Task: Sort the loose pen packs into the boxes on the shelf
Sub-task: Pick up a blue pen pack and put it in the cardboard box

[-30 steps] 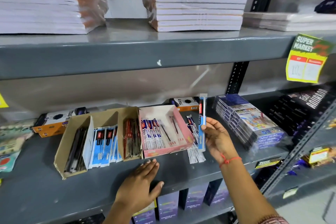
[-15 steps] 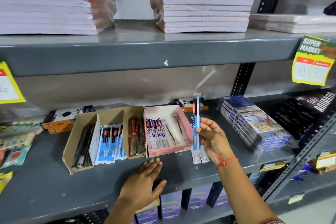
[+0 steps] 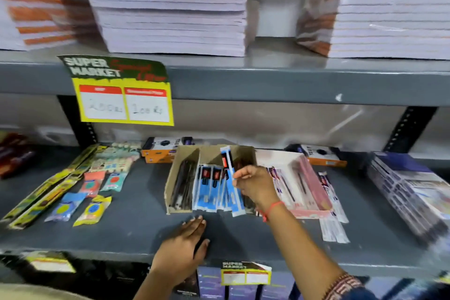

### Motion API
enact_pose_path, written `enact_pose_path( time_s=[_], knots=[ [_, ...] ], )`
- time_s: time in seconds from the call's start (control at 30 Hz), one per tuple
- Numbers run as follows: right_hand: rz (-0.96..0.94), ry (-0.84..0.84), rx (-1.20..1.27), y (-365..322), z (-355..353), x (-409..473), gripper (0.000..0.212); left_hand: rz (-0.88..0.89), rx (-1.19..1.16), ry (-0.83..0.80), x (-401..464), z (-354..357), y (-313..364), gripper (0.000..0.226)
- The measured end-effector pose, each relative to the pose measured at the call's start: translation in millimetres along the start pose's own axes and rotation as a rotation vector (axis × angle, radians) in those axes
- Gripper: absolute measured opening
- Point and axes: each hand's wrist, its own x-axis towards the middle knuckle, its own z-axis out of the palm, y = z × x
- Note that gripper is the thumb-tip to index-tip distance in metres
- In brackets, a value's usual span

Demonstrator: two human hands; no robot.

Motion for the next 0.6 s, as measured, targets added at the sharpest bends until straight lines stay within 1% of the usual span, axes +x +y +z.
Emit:
enact_pose_path(
  time_s=[0.03,0.07,0.1,0.17,0.27,0.3,0.33,0.4,0.43,0.5,0.6],
  knots=[
    [-0.007,0.012,-0.066,0,15,3,0.027,-0.007,0.003,0.003,-2,-6,-4,0.044],
    [-0.019,0.030,-0.125,-1,27,5,0.021,0.006,0.022,0.019,-3,-9,-6,0.060],
    [-0.030,0.046,-0.182,-1,38,6,0.021,0.014,0.033,0.070,-4,-9,-7,0.072],
    [-0.038,0.066,-0.282,-1,59,8,0.027,0.033,0.057,0.170,-5,-4,-11,0.079],
    [0.018,0.078,-0.426,5,79,15,0.031,0.062,0.040,0.232,-5,3,-11,0.077],
    [0.043,0.071,-0.473,8,83,18,0.030,0.061,0.025,0.228,-5,4,-12,0.074],
    [0.066,0.068,-0.506,11,85,20,0.030,0.055,0.008,0.205,-4,5,-13,0.069],
    [0.095,0.079,-0.507,14,88,25,0.031,0.052,-0.030,0.150,-4,6,-16,0.049],
    [0.099,0.075,-0.509,16,88,28,0.032,0.047,-0.044,0.115,-4,5,-16,0.046],
    [0.107,0.084,-0.531,19,87,31,0.034,0.027,-0.061,0.073,-4,6,-18,0.046],
    [0.120,0.103,-0.524,22,86,34,0.036,0.032,-0.066,0.067,-5,5,-18,0.046]
  ],
)
